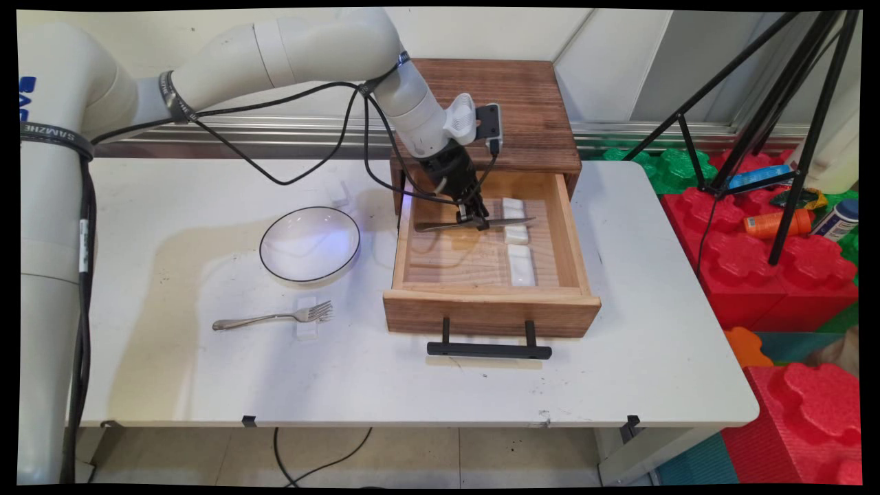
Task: Place the picked object into the drawer
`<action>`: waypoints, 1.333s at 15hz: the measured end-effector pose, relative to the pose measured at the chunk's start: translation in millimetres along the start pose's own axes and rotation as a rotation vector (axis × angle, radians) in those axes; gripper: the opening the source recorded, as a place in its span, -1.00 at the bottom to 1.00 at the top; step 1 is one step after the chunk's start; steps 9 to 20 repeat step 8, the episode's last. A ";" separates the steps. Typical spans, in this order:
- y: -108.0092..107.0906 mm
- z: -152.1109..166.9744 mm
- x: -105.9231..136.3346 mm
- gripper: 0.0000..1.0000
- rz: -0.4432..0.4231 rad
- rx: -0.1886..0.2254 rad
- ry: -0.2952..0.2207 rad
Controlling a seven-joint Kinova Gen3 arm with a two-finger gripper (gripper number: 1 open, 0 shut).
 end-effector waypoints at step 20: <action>0.8 8.2 1.9 1.00 -0.001 0.005 0.011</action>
